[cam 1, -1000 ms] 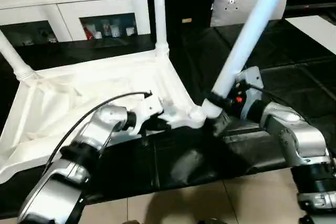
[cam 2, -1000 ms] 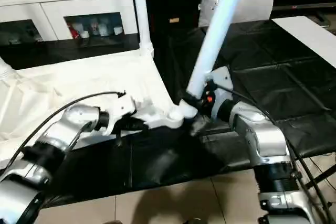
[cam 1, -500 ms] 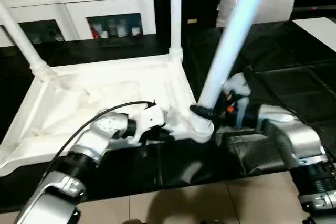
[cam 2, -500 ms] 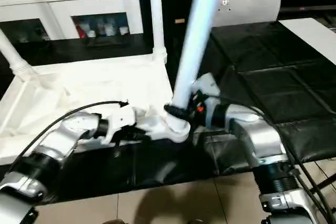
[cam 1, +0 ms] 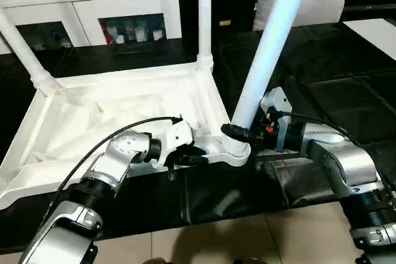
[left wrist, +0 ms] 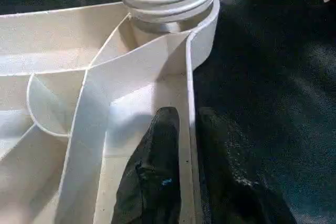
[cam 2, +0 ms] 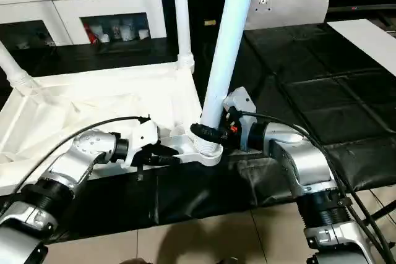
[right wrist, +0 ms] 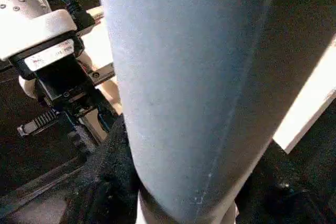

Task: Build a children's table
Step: Insert table leg to table base

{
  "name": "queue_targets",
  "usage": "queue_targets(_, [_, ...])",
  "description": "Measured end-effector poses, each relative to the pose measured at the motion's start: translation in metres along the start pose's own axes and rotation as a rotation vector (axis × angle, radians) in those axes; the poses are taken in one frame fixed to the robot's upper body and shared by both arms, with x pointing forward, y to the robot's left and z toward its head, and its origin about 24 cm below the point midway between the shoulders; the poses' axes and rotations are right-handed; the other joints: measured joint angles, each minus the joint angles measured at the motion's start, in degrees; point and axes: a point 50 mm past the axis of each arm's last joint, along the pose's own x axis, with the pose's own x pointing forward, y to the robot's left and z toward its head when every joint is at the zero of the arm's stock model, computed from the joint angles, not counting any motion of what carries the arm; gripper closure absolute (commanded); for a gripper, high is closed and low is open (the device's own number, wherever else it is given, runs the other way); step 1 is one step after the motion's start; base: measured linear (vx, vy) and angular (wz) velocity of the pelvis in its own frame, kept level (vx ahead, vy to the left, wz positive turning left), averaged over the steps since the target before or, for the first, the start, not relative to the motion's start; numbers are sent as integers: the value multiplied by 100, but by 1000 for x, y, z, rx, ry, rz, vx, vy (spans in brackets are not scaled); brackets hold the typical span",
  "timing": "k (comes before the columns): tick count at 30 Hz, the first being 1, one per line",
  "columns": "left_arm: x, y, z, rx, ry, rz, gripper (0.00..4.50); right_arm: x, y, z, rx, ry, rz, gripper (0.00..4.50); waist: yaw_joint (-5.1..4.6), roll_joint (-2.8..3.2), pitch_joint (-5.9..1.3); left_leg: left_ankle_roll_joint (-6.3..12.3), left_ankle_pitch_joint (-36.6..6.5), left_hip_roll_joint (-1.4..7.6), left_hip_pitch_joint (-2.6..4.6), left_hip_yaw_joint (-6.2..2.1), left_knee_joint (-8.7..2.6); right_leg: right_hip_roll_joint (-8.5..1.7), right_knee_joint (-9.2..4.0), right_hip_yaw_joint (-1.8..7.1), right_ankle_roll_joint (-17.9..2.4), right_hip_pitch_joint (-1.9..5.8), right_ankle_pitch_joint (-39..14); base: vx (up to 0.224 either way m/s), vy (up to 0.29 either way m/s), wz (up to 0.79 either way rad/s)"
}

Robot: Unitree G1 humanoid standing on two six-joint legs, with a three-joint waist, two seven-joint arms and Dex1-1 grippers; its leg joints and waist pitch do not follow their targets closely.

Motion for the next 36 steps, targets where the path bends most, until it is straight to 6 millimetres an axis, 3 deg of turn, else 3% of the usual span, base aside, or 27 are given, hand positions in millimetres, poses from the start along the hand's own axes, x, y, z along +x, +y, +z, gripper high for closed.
queue_targets(6, [-1,1,-2,3,10,-8,450,0,0,0,-1,1,1,261,-36,-1,1,0,0,-1,6,0,0,0,-1,1,0,11,0,0,0,0])
queue_targets(14, [-3,2,-3,3,14,-12,450,3,0,-6,11,48,27,261,-69,-7,1,0,0,-1,5,0,0,0,-1,1,0,11,0,0,0,0])
queue_targets(20, [-4,0,-3,15,21,-39,450,5,-2,-4,-7,83,53,261,-75,-44,-3,-1,0,1,4,-1,-1,0,0,0,4,10,-3,0,0,0])
queue_targets(36, [-6,-3,-3,50,39,-74,450,9,-6,-6,36,104,91,261,-29,-73,-11,-1,0,1,9,0,-6,0,-2,1,4,14,-3,0,0,0])
